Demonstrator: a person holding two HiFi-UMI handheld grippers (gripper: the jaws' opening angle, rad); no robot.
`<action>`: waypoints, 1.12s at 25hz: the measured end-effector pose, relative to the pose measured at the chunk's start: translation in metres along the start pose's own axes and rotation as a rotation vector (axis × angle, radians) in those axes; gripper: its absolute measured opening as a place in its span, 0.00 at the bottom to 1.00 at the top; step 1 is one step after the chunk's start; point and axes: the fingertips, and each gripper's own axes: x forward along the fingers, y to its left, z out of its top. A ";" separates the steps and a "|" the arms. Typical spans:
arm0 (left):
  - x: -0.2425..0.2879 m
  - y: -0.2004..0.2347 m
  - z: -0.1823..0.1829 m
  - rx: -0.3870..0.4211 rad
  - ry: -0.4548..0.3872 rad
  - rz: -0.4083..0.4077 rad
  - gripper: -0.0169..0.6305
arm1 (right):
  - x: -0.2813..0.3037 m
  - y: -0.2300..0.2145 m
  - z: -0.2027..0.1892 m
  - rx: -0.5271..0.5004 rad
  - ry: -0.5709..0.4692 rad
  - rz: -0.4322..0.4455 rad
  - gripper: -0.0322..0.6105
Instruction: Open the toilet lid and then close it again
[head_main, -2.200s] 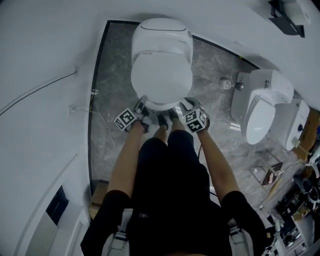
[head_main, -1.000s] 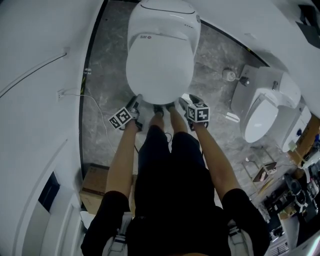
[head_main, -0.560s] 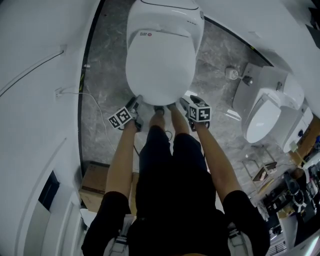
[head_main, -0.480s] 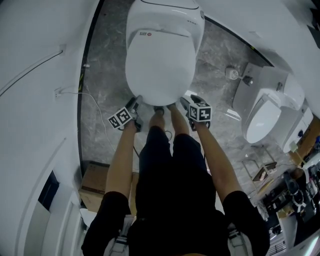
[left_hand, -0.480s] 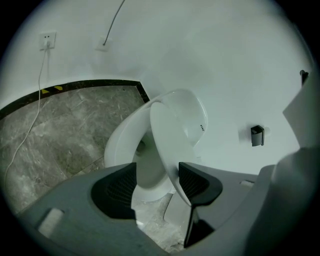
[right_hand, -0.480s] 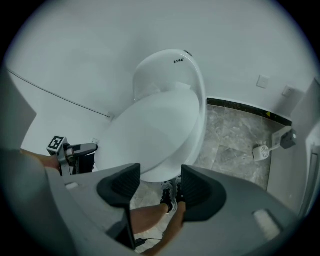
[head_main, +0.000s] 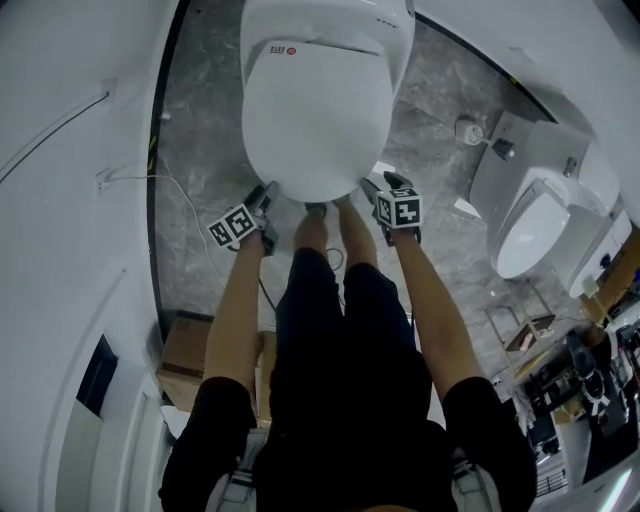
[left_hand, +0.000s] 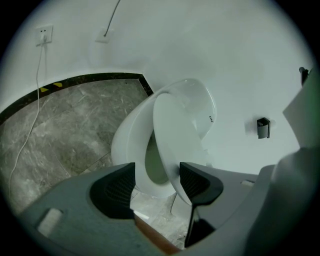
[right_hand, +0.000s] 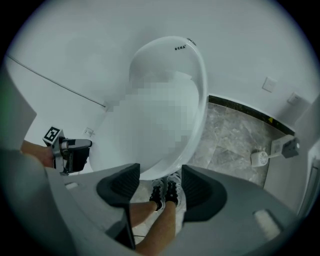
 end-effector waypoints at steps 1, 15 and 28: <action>0.002 0.003 -0.002 0.002 0.007 0.005 0.44 | 0.002 -0.002 -0.003 0.008 0.008 0.001 0.46; 0.029 0.038 -0.014 -0.012 0.027 0.069 0.44 | 0.032 -0.010 -0.007 -0.011 0.058 0.003 0.46; 0.051 0.062 -0.021 -0.024 0.062 0.091 0.44 | 0.059 -0.016 -0.010 -0.050 0.104 0.001 0.46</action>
